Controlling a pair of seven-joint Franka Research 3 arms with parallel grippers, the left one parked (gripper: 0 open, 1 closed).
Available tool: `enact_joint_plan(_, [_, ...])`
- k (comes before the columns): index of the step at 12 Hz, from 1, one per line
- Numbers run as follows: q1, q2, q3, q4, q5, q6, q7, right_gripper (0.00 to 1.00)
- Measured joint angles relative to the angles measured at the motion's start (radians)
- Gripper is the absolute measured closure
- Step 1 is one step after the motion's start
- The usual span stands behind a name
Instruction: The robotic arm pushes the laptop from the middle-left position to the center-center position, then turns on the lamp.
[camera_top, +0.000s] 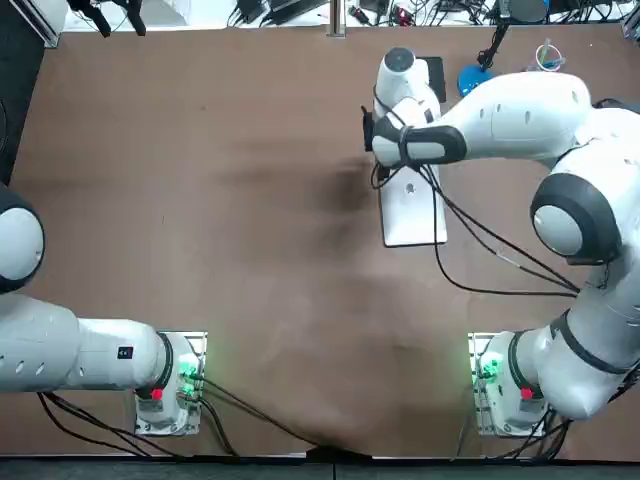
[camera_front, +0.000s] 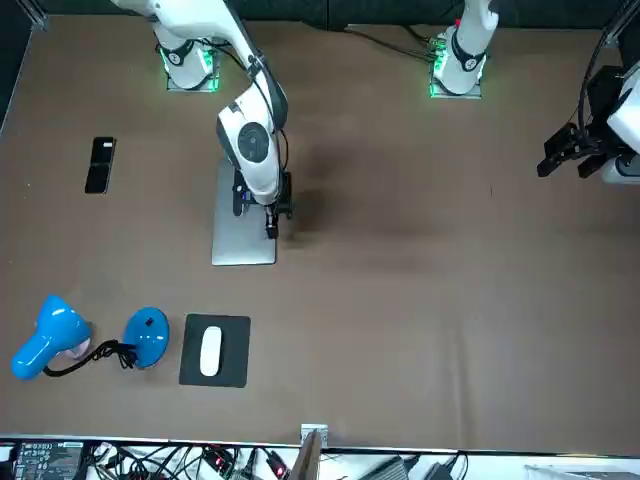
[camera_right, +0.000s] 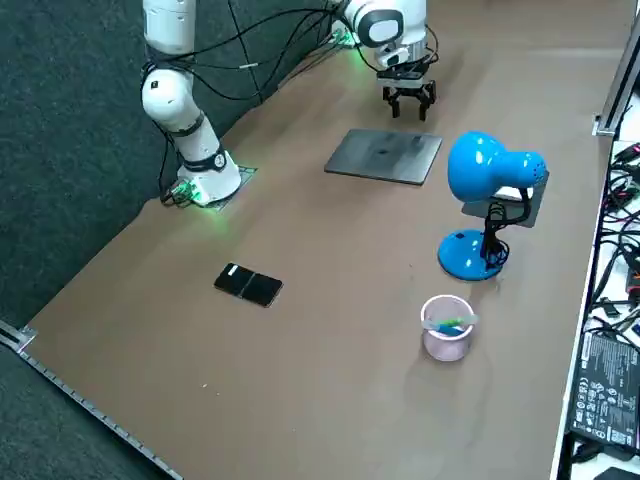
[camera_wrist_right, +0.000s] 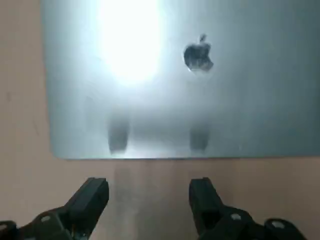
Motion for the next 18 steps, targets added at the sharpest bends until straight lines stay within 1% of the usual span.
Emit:
enact_joint_plan(5, [0.034, 0.058, 0.000, -0.007, 0.000, 0.069, 0.079, 0.00])
enact_joint_plan(8, [0.044, 0.066, 0.000, -0.053, 0.000, 0.166, 0.097, 0.00])
enact_joint_plan(10, [0.049, 0.066, 0.000, -0.087, 0.000, 0.209, 0.097, 0.00])
enact_joint_plan(16, [0.046, 0.052, -0.015, -0.116, 0.000, 0.217, 0.085, 0.00])
enact_joint_plan(18, [0.014, 0.025, -0.023, -0.155, 0.000, 0.218, 0.054, 0.00])
